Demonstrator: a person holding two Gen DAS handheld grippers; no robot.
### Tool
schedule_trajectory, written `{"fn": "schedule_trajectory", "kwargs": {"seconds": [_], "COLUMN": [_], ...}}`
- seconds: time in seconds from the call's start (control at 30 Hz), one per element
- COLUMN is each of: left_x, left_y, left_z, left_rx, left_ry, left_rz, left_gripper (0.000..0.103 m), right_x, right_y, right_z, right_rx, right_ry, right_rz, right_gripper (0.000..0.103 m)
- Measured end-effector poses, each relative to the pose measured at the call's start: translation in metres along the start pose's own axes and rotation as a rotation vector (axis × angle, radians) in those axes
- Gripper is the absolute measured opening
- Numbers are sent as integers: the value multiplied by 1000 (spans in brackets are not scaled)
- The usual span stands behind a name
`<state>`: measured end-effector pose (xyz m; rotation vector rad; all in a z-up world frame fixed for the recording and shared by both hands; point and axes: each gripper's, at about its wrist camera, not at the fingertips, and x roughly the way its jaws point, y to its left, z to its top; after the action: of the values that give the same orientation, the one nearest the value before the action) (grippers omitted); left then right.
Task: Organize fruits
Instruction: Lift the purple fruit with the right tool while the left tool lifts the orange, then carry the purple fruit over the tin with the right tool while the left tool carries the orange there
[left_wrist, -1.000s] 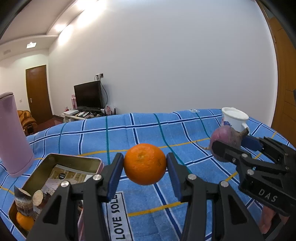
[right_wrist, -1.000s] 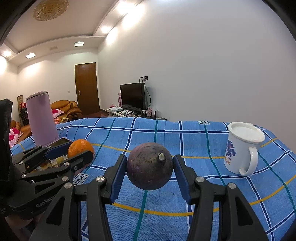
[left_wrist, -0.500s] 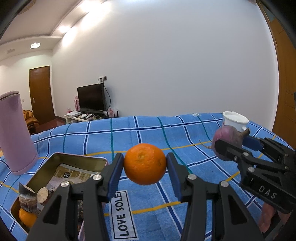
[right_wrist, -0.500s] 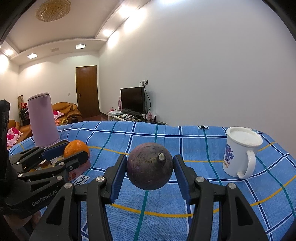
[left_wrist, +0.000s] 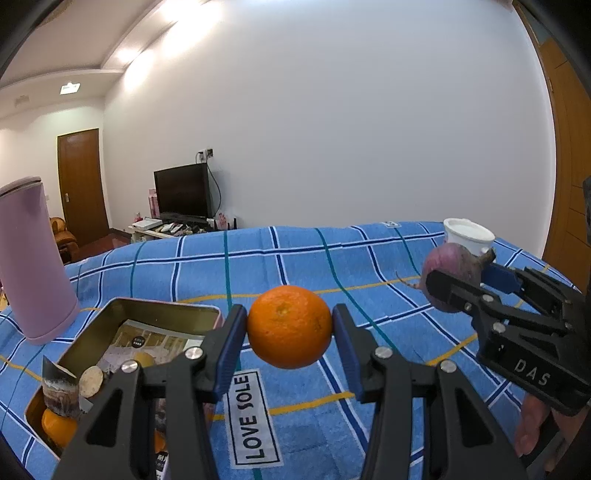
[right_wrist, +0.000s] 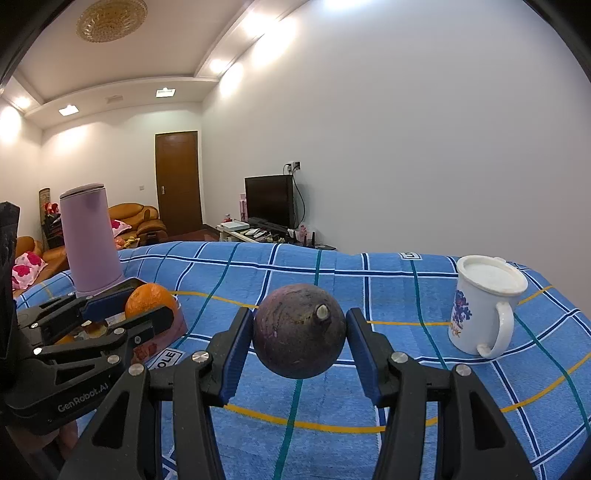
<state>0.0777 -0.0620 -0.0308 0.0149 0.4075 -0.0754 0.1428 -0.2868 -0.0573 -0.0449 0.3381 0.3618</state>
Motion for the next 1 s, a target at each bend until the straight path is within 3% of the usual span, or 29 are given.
{"fn": "schedule_trajectory", "kwargs": {"seconds": [1.0], "left_x": [-34], "left_y": [43], "left_z": [-19], "left_rx": [-24], "left_ry": [47], "left_rz": [1], "left_gripper": [50], "right_x": [9], "right_y": [47], "right_z": [0], "right_rx": [-41], "right_ry": [53], "right_rz": [114], "right_gripper": [53]}}
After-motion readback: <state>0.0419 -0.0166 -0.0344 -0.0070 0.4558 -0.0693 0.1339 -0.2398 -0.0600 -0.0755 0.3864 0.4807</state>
